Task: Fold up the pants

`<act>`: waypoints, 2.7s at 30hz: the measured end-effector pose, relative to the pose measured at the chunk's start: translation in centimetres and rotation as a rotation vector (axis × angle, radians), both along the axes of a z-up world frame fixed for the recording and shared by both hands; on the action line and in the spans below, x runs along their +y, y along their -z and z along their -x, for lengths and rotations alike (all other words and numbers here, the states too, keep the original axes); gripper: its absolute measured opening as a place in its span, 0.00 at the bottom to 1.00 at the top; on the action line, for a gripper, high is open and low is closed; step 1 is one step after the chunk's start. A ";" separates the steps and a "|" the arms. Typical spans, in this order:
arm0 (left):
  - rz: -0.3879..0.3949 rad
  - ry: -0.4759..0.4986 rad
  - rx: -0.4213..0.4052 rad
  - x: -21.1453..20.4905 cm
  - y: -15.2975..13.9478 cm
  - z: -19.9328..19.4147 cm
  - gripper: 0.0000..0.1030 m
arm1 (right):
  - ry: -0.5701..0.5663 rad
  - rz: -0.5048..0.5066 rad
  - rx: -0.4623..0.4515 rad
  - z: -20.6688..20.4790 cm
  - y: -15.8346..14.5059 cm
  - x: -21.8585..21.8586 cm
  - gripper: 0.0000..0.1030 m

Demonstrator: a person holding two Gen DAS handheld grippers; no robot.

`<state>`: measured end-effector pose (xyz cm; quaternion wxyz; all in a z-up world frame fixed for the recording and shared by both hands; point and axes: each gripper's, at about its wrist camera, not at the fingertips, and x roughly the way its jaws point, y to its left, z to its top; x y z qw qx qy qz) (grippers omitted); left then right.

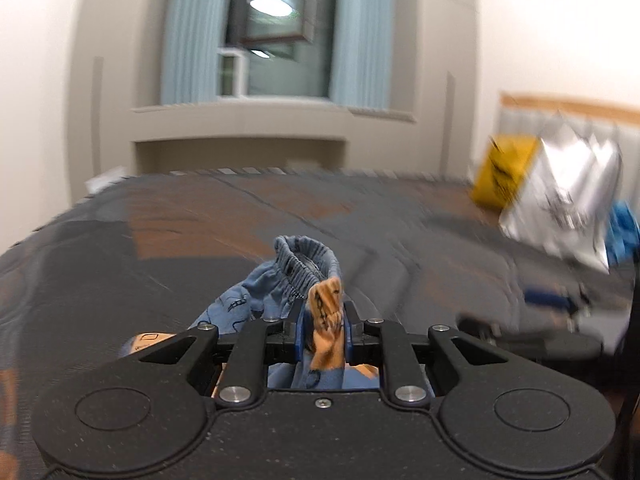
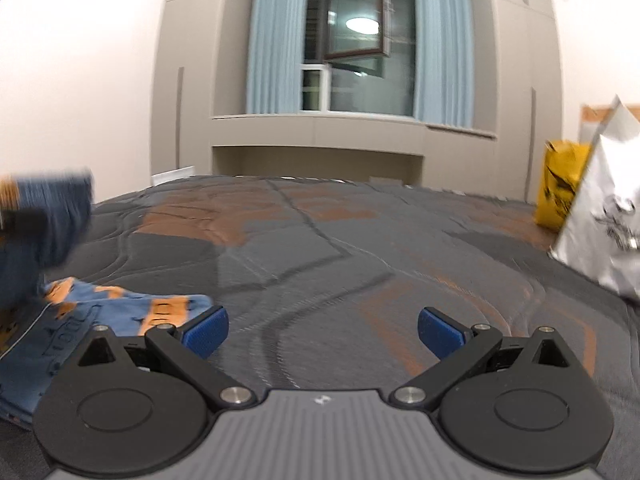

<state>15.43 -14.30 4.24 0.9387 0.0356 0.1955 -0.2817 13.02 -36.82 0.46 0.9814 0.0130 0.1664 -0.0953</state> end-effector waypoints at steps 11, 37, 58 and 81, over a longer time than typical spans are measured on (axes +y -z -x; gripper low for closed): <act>-0.100 0.063 0.054 -0.6 4.3 0.9 0.78 | 0.017 -0.169 0.032 -0.2 1.5 -3.3 1.00; -0.282 -0.030 -0.055 2.9 4.3 5.8 0.89 | -0.507 -0.275 0.081 -3.3 -0.4 1.6 0.91; -0.393 0.075 -0.103 1.0 5.8 6.8 0.10 | -0.569 -0.412 0.163 -7.4 1.7 1.0 0.18; -0.318 0.158 -0.084 -0.8 4.6 5.5 0.17 | -0.433 -0.354 -0.010 -4.5 -0.7 -0.6 0.10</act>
